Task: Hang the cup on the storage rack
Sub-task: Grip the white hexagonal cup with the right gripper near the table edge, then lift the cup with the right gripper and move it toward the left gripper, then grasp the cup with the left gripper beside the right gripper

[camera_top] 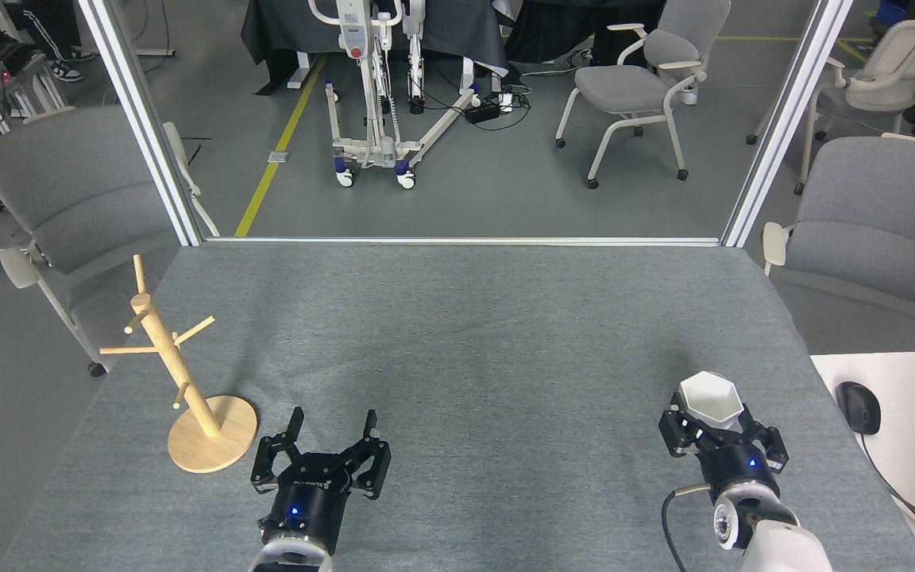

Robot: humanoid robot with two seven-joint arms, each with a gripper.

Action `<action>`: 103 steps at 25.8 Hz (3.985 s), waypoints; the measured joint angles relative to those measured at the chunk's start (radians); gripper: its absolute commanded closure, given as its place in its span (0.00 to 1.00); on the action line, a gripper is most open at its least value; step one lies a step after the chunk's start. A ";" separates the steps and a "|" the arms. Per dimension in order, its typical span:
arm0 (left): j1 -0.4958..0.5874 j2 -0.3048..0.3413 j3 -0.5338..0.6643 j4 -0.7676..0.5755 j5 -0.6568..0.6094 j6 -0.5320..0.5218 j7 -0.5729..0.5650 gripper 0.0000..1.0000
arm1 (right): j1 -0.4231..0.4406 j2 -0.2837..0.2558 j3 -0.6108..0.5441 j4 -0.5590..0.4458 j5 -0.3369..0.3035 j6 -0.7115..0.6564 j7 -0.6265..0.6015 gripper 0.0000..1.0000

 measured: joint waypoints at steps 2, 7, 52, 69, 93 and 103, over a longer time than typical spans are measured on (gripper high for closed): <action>0.000 0.000 0.000 0.002 0.000 0.001 0.000 0.00 | -0.013 -0.002 0.001 0.018 0.000 0.000 0.001 0.01; 0.000 0.000 0.000 0.005 0.000 0.001 0.000 0.00 | -0.033 -0.006 0.001 0.053 0.000 0.000 0.003 0.01; -0.022 0.022 -0.281 -0.003 -0.219 -0.128 0.034 0.01 | -0.033 0.030 0.402 -0.747 -0.109 0.486 0.414 0.77; -0.399 -0.007 -0.403 0.225 -0.196 -0.252 -0.028 0.01 | -0.142 0.059 0.828 -0.780 -0.027 1.030 0.665 0.76; -0.465 -0.009 -0.399 0.311 -0.069 -0.365 -0.130 1.00 | -0.079 0.176 0.858 -0.716 0.012 1.121 0.677 0.71; -0.464 -0.004 -0.387 0.317 -0.072 -0.381 -0.138 1.00 | -0.083 0.192 0.863 -0.689 0.014 1.121 0.665 0.05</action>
